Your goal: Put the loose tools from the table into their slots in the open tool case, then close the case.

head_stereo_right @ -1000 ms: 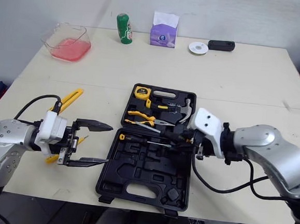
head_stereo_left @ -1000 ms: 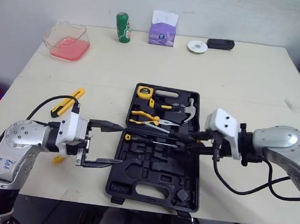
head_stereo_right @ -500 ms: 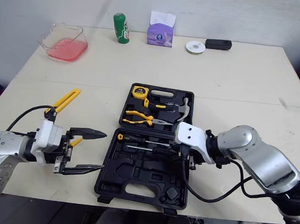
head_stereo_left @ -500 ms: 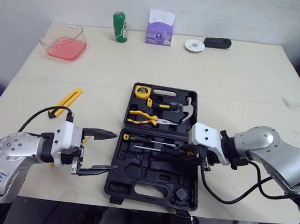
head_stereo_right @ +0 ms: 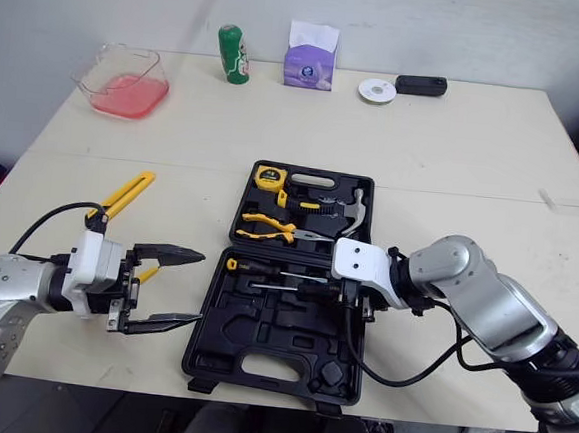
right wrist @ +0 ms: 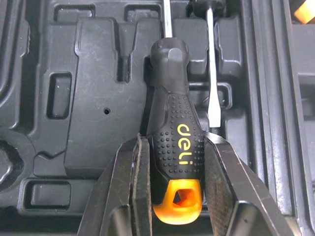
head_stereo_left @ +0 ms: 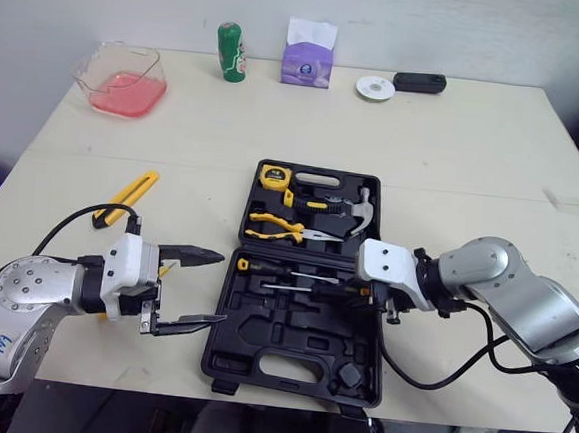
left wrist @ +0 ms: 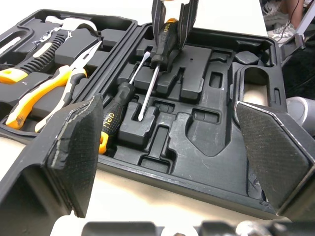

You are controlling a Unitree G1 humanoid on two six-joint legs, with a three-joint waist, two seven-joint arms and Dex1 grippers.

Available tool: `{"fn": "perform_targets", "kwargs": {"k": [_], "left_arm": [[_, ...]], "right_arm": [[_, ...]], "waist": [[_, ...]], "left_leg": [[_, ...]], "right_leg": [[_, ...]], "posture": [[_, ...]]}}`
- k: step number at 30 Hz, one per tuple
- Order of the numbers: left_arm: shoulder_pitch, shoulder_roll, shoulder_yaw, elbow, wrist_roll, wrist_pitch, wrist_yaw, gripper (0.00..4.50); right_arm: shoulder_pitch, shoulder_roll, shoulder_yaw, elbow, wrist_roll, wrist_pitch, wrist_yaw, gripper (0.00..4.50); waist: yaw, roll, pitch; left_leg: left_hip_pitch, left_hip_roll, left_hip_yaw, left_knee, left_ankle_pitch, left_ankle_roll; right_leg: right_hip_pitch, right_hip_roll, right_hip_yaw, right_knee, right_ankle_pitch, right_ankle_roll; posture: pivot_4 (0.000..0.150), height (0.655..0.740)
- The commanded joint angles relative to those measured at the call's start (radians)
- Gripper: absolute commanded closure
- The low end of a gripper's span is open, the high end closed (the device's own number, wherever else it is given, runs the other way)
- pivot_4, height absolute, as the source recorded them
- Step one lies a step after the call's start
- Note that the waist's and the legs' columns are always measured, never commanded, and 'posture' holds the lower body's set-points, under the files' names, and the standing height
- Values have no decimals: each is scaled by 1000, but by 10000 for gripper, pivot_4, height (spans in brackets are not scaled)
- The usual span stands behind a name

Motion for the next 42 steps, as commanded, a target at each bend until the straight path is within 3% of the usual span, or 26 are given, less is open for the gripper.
{"fn": "perform_targets", "kwargs": {"k": [1, 12, 19, 25, 29, 39, 42], "left_arm": [[7, 4, 20, -33, -4, -10, 3, 0], [-2, 3, 17, -20, 2, -19, -1, 0], [3, -1, 15, -21, 5, -24, 2, 0], [10, -5, 17, -24, 7, -28, 5, 0], [16, 1, 19, -28, -22, 5, -4, 0], [-5, -11, 12, -15, -9, -6, -1, 0], [-8, -11, 11, -11, -7, -5, -1, 0]], "right_arm": [[-7, 16, -8, -24, -10, 37, -5, 35212], [-4, 39, -6, -45, -17, 84, -12, 35212], [-25, 28, -42, -41, -17, 56, 9, 927], [-42, 1, -94, -12, -8, 6, 51, 309], [16, 7, -219, 26, 99, -67, 130, 309], [187, 193, -364, 119, 198, -364, 160, 309], [209, 242, -358, 165, 194, -414, 136, 8395]], "waist": [[0, 0, 0], [-2, 0, 0], [-1, 0, 0], [-1, 0, 0], [0, 0, 0], [0, -1, -1], [0, -1, -1]], "left_leg": [[0, 0, 0, 0, 0, 0], [0, 0, 0, 0, 0, 0], [0, 0, 0, 1, 0, 0], [0, 0, 0, 1, 0, 0], [0, 0, 0, 1, 0, 0], [0, 0, 0, 2, 0, 0], [0, 0, 0, 2, 0, 0]], "right_leg": [[0, 0, 0, 0, 0, 0], [0, 0, 0, 1, 0, 0], [0, 0, 0, 1, 0, 0], [0, 0, 0, 1, 0, 0], [0, 0, 0, 1, 0, 0], [0, 1, 0, 2, 0, 0], [1, 1, 0, 2, 1, 0]], "posture": [[1500, 7400], [1500, 7400], [1500, 7400], [1500, 7400], [1500, 7400], [1500, 7400], [1500, 7400]]}}
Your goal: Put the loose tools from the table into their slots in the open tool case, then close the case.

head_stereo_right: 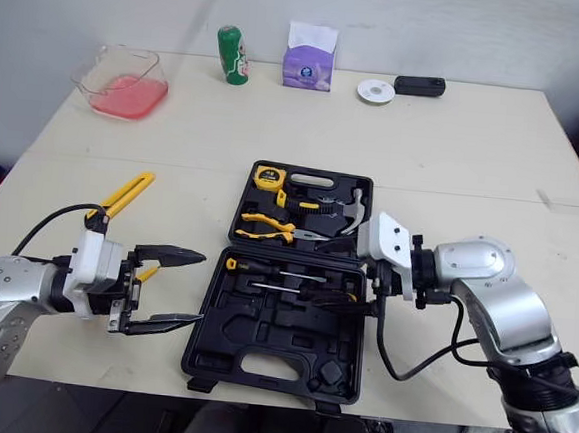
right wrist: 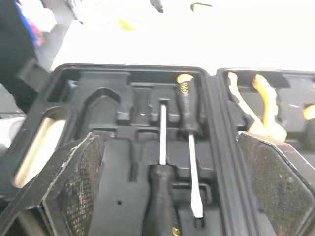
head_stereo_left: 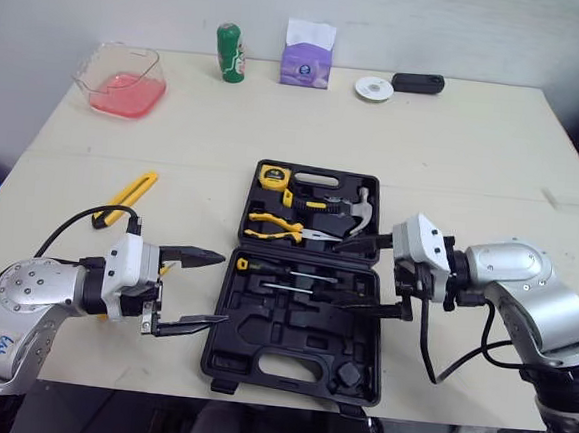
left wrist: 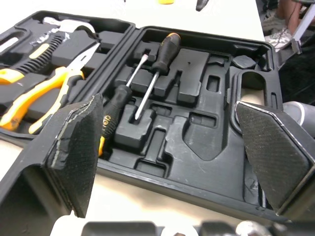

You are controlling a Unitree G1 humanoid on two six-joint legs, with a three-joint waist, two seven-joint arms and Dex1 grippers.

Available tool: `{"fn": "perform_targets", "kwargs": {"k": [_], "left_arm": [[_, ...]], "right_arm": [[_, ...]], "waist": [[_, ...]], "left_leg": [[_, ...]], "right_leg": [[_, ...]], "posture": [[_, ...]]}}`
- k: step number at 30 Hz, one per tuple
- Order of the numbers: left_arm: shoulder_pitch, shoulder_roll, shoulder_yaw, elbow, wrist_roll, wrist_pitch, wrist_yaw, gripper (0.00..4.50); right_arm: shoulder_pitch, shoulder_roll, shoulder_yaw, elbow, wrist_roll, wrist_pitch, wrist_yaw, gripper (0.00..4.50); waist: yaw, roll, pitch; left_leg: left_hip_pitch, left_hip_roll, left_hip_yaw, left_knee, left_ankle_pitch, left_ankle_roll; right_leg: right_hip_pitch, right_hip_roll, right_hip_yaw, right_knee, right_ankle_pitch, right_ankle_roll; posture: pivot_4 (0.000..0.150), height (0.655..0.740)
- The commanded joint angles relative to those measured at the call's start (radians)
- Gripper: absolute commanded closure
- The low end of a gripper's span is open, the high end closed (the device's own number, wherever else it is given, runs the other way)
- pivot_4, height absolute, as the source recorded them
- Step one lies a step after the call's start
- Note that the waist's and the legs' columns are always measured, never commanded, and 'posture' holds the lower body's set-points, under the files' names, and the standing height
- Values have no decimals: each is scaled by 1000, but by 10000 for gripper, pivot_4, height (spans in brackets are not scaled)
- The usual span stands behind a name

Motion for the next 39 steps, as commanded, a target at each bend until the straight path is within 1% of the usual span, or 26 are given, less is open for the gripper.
{"fn": "perform_targets", "kwargs": {"k": [1, 2, 3, 4, 6, 7, 8, 13, 23, 32, 34, 39], "left_arm": [[-5, 2, 13, -14, 0, -16, -1, 0], [-6, 3, 13, -13, 1, -16, -1, 0], [-8, 3, 13, -11, 3, -18, -2, 0], [-9, 4, 14, -11, 4, -18, -2, 0], [-9, 4, 15, -10, 6, -19, -1, 0], [-9, 3, 15, -11, 7, -20, 1, 0], [-5, 2, 16, -14, 8, -20, 5, 0], [13, -2, 17, -30, 9, -20, 15, 0], [40, 6, 24, -42, -3, -3, 13, 0], [51, 6, 26, -51, 1, -5, 16, 0], [43, 7, 25, -58, -2, 2, 23, 0], [47, 5, 26, -67, 0, 5, 34, 0]], "right_arm": [[21, 56, -16, 62, -17, -121, -16, 13204], [27, 67, -10, 90, -42, -168, -17, 17065], [38, 63, 4, 116, -68, -210, 0, 22604], [43, 64, 11, 134, -82, -239, 11, 27054], [45, 77, 11, 160, -78, -250, 12, 37061], [45, 82, 13, 170, -81, -262, 15, 42777], [47, 83, 18, 182, -89, -279, 21, 44545], [46, 88, 34, 211, -107, -326, 37, 44545], [53, 106, 70, 256, -147, -342, 22, 44545], [73, 111, 88, 291, -158, -343, 18, 44545], [84, 109, 92, 282, -151, -306, 8, 44545], [115, 106, 142, 277, -211, -289, -23, 44545]], "waist": [[0, 0, 0], [0, 0, 0], [0, 0, 0], [0, 0, 0], [0, 0, 0], [0, 0, 0], [0, 0, 0], [-2, 0, 0], [-1, 0, 0], [-1, 0, 0], [-1, 0, 0], [0, -2, -2]], "left_leg": [[0, 0, 0, 0, 0, 0], [0, 0, 0, 1, 0, 0], [0, 0, 0, 1, 0, 0], [0, 0, 0, 1, 0, 0], [0, 0, 0, 1, 0, 0], [0, 0, 0, 1, 0, 0], [0, 0, 0, 1, 0, 0], [1, 0, 0, 1, 0, 0], [1, 0, 0, 1, 0, 0], [1, 0, 0, 1, 0, 0], [2, 0, 0, 1, 0, 0], [3, 0, 0, 1, 0, 0]], "right_leg": [[0, 0, 0, 0, 0, 0], [0, 0, 0, 1, 0, 0], [0, 0, 0, 1, 0, 0], [0, 0, 0, 1, 0, 0], [0, 0, 0, 1, 0, 0], [0, 0, 0, 1, 0, 0], [0, 0, 0, 1, 0, 0], [0, 0, 0, 2, 0, 0], [0, 0, 1, 2, 0, 0], [0, 0, 1, 3, 0, 0], [1, 0, 1, 3, 0, 0], [2, 0, 1, 3, 0, 0]], "posture": [[1500, 7400], [1500, 7400], [1500, 7400], [1500, 7400], [1500, 7400], [1500, 7400], [1500, 7400], [1500, 7400], [1500, 7400], [1500, 7400], [1500, 7400], [1500, 7400]]}}
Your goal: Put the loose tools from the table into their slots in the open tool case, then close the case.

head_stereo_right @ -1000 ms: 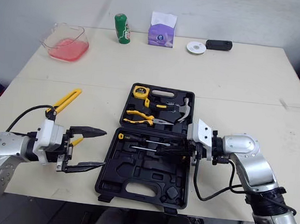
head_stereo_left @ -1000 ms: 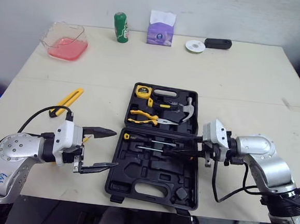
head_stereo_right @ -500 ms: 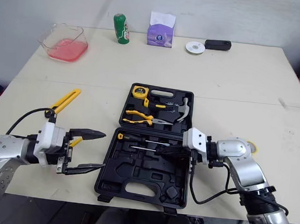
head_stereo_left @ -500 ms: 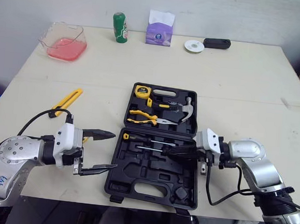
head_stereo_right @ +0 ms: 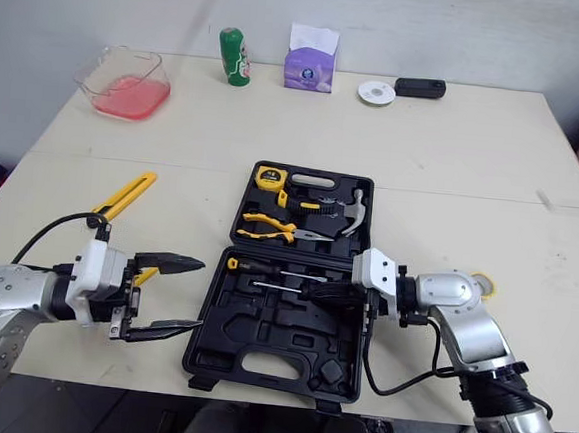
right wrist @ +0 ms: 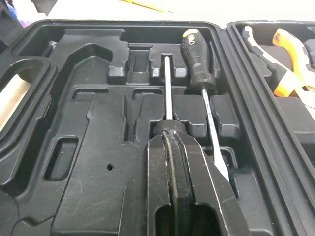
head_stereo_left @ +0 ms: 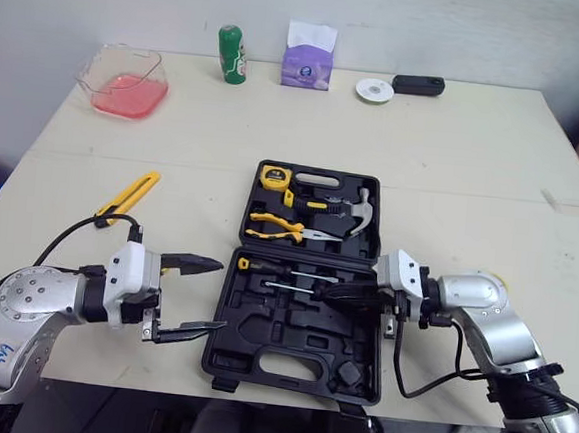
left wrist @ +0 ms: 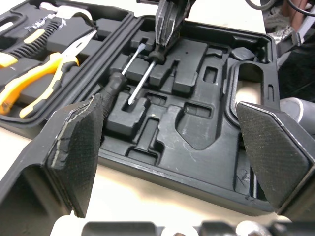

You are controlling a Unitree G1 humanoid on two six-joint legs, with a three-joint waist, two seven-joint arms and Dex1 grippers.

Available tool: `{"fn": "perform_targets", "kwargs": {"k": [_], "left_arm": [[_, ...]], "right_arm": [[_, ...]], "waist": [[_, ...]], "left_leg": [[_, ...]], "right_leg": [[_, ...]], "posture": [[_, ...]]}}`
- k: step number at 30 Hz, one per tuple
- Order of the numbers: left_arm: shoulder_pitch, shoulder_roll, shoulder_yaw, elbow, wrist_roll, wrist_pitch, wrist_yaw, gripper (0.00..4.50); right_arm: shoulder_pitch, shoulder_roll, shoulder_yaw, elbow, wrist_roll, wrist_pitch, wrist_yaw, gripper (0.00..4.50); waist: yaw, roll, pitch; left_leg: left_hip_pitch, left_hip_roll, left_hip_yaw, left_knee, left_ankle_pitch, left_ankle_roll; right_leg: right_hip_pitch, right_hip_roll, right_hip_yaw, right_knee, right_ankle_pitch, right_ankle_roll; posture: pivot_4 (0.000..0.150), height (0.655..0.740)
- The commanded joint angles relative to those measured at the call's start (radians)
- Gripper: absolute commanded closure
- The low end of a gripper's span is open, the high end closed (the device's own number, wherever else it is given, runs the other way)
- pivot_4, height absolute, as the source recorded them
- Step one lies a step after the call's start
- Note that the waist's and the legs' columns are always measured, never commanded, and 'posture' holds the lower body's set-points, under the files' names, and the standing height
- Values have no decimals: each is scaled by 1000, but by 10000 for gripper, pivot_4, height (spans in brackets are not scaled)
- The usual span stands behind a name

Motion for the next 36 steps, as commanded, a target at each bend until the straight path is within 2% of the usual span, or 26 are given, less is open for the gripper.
{"fn": "perform_targets", "kwargs": {"k": [1, 7, 14, 28, 31, 36], "left_arm": [[5, 6, 26, -38, -14, 0, 8, 0], [4, 8, 26, -36, -13, 2, 11, 0], [9, 10, 30, -40, -13, 4, 16, 0], [7, 9, 28, -40, -13, 12, 26, 0], [1, 9, 25, -36, -13, 13, 25, 0], [-1, 10, 28, -34, -14, 15, 22, 0]], "right_arm": [[36, -6, 57, 16, -68, 37, -19, 44545], [39, -22, 105, 39, -129, 67, -41, 44545], [20, -21, 147, 41, -169, 110, -69, 44545], [-39, -32, 229, -56, -225, 323, -129, 44545], [-47, -34, 249, -81, -222, 327, -117, 44545], [-48, -22, 180, -68, -168, 284, -109, 44545]], "waist": [[0, -1, -1], [-1, -4, -4], [-1, -14, -12], [-1, -13, -15], [-5, -11, -15], [-5, -11, -15]], "left_leg": [[0, 0, 0, 0, 0, 0], [14, 2, 0, -2, -4, -3], [16, 3, -1, -2, -8, -7], [29, 16, -1, -2, -16, -19], [30, 17, -1, -3, -16, -19], [29, 18, 0, -3, -16, -20]], "right_leg": [[0, 0, 0, 0, 0, 0], [14, 1, -1, -5, 0, -1], [16, 0, 0, -7, -1, -1], [26, 2, 1, -8, -7, -15], [26, 2, 2, -7, -8, -15], [25, 4, 3, -7, -8, -16]], "posture": [[1500, 7400], [1500, 7400], [1500, 7400], [1500, 7400], [1500, 7400], [1500, 7400]]}}
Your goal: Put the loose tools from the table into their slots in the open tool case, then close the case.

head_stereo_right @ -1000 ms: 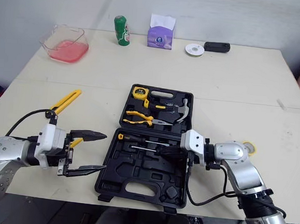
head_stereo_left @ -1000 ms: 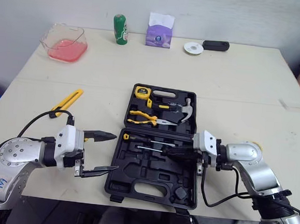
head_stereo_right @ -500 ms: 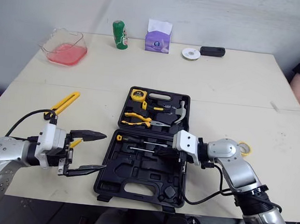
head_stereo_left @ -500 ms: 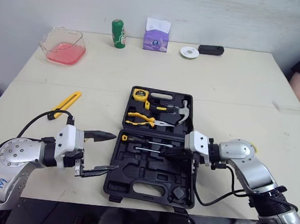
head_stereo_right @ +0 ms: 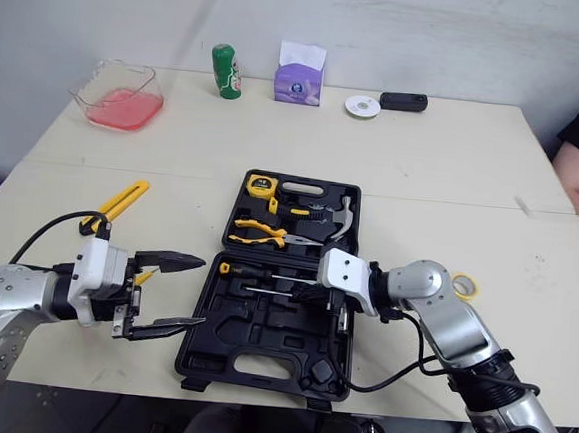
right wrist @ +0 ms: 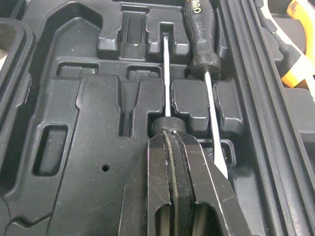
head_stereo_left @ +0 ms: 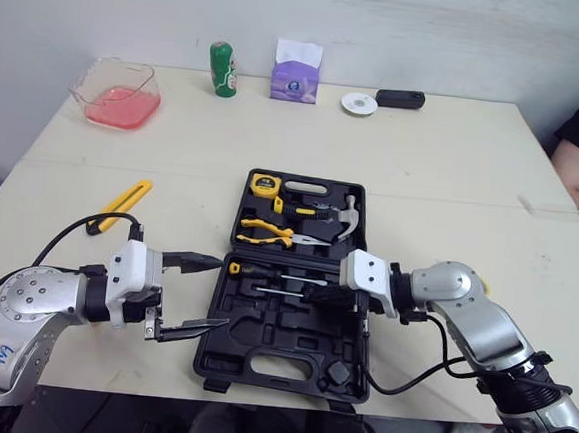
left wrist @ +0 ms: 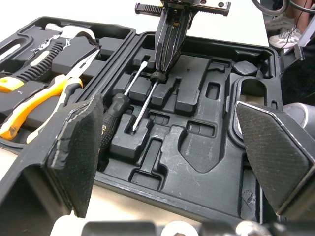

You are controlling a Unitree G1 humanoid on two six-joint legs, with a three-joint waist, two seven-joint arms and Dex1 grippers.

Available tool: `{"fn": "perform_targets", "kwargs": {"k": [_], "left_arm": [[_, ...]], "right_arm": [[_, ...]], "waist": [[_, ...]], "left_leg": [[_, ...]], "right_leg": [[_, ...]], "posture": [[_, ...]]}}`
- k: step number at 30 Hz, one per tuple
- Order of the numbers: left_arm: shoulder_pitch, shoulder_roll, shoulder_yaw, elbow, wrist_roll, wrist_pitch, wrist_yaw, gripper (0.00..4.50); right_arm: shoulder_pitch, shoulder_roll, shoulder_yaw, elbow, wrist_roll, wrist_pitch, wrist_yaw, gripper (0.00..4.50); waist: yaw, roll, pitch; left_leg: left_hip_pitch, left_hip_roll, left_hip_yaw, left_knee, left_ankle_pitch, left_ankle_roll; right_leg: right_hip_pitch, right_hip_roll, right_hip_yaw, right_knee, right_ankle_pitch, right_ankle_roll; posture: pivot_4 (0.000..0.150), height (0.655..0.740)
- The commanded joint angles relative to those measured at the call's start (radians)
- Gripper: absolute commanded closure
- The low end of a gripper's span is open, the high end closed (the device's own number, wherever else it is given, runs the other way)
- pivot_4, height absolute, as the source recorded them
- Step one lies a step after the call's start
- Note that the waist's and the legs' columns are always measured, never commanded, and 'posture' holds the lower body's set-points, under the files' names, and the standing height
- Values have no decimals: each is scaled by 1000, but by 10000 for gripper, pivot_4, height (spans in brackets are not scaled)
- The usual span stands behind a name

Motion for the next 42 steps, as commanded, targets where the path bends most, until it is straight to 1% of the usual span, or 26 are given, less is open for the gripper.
{"fn": "perform_targets", "kwargs": {"k": [1, 6, 8, 10, 11, 13, 14, 16, 18, 20, 22, 23, 25, 26, 27, 28, 29, 30, 32, 36, 39, 42], "left_arm": [[-4, 10, 29, -25, -15, -4, -2, 0], [-10, 4, 46, -3, -15, -14, 0, 0], [-12, 0, 53, 2, -16, -12, 6, 0], [-13, -1, 58, 4, -16, -11, 7, 0], [-12, 0, 63, 8, -16, -11, 4, 0], [-11, 4, 78, 21, -16, -14, 1, 0], [-11, 11, 99, 40, -10, -22, -1, 0], [-3, 21, 144, 75, -4, -35, -2, 0], [12, 29, 185, 107, 6, -53, -8, 0], [22, 34, 232, 150, 15, -65, 3, 0], [30, 34, 288, 205, 14, -73, 16, 0], [38, 36, 321, 242, 21, -84, 22, 0], [57, 41, 382, 309, 33, -103, 35, 0], [70, 42, 411, 336, 42, -117, 41, 0], [84, 40, 441, 357, 42, -121, 49, 0], [98, 36, 471, 378, 43, -128, 54, 0], [122, 33, 501, 402, 50, -141, 56, 0], [148, 29, 529, 428, 57, -159, 55, 0], [194, 19, 579, 483, 65, -192, 58, 0], [236, -19, 684, 600, 57, -217, 145, 0], [250, -30, 728, 658, 45, -226, 170, 0], [320, -16, 771, 810, 96, -275, 199, 0]], "right_arm": [[38, -10, 16, 76, -18, 12, 8, 44545], [41, 9, -115, 107, 81, -151, 40, 44545], [46, 18, -176, 103, 148, -178, 55, 44545], [52, 19, -209, 98, 190, -187, 76, 44545], [60, 8, -232, 92, 217, -179, 94, 44545], [82, -23, -270, 85, 252, -181, 137, 44545], [102, -32, -336, 87, 285, -226, 148, 44545], [133, -81, -430, 65, 388, -166, 193, 44545], [147, -109, -471, 71, 377, -166, 163, 44545], [167, -139, -527, 95, 345, -212, 139, 44545], [192, -163, -600, 118, 343, -231, 112, 38417], [215, -185, -642, 144, 332, -257, 112, 36312], [261, -221, -708, 200, 301, -325, 116, 26797], [287, -234, -739, 224, 296, -343, 114, 20783], [309, -244, -766, 247, 287, -371, 112, 16292], [330, -254, -792, 272, 279, -401, 113, 10499], [349, -262, -825, 297, 277, -421, 108, 6187], [365, -266, -856, 320, 276, -442, 99, 581], [388, -262, -913, 371, 274, -479, 70, 201], [434, -244, -1013, 538, 234, -617, -22, 201], [445, -245, -1044, 609, 232, -666, -65, 201], [490, -272, -1106, 782, 206, -728, -143, 201]], "waist": [[1, 1, 1], [7, 2, 2], [8, 3, 3], [7, 7, 5], [6, 9, 6], [6, 10, 7], [6, 11, 8], [8, 14, 10], [7, 15, 12], [3, 16, 13], [4, 16, 14], [5, 16, 14], [6, 16, 15], [6, 16, 15], [6, 16, 15], [6, 16, 15], [5, 16, 15], [5, 16, 15], [4, 15, 15], [3, 15, 16], [2, 15, 16], [1, 15, 16]], "left_leg": [[0, 0, 0, 0, 0, 0], [-3, 0, 1, 0, 0, 0], [-6, -1, 1, 0, 0, 1], [-9, -3, 1, 0, 2, 4], [-10, -3, 2, 0, 4, 8], [-12, -3, 2, 0, 4, 8], [-13, -3, 2, 0, 4, 8], [-17, -2, 1, 0, 4, 8], [-18, -2, 1, 0, 5, 9], [-18, -1, 2, 0, 5, 9], [-18, 0, 3, 0, 5, 9], [-18, 0, 3, 0, 5, 9], [-19, 0, 4, 0, 5, 9], [-20, 0, 4, 0, 5, 9], [-20, 0, 5, -1, 5, 9], [-20, 0, 6, -1, 4, 9], [-20, 0, 6, -1, 4, 9], [-20, 0, 6, -1, 4, 9], [-20, 0, 7, -1, 4, 9], [-20, 1, 11, -1, 3, 9], [-20, 2, 12, -1, 3, 8], [-19, 2, 13, -1, 0, 3]], "right_leg": [[0, 0, 0, 0, 0, 0], [-3, 0, 0, 0, 0, 0], [-5, -1, -1, 0, 0, 0], [-9, -1, -1, 1, 0, 1], [-9, -1, -2, 1, 1, 1], [-12, -1, -4, 0, 1, 1], [-12, 0, -4, 1, 1, 1], [-15, 6, -6, 2, 1, 1], [-15, 8, -6, 1, 2, 3], [-15, 9, -6, 0, 2, 3], [-15, 10, -6, -1, 2, 3], [-16, 10, -5, -1, 2, 3], [-18, 10, -5, 0, 2, 3], [-19, 10, -4, 0, 2, 3], [-19, 10, -4, 0, 2, 3], [-20, 10, -4, 0, 2, 3], [-20, 10, -4, 0, 2, 3], [-20, 10, -3, 0, 2, 3], [-21, 10, -2, -1, 2, 3], [-25, 9, 1, 0, 2, 3], [-26, 8, 3, 1, 2, 2], [-27, 3, 4, 1, 3, 1]], "posture": [[1500, 7400], [1500, 7400], [1500, 7400], [1500, 7400], [1500, 7400], [1500, 7400], [1500, 7400], [1500, 7400], [1500, 7400], [1500, 7400], [1500, 7400], [1500, 7400], [1500, 7400], [1500, 7400], [1500, 7400], [1500, 7400], [1500, 7400], [1500, 7400], [1500, 7400], [1500, 7400], [1500, 7400], [1500, 7400]]}}
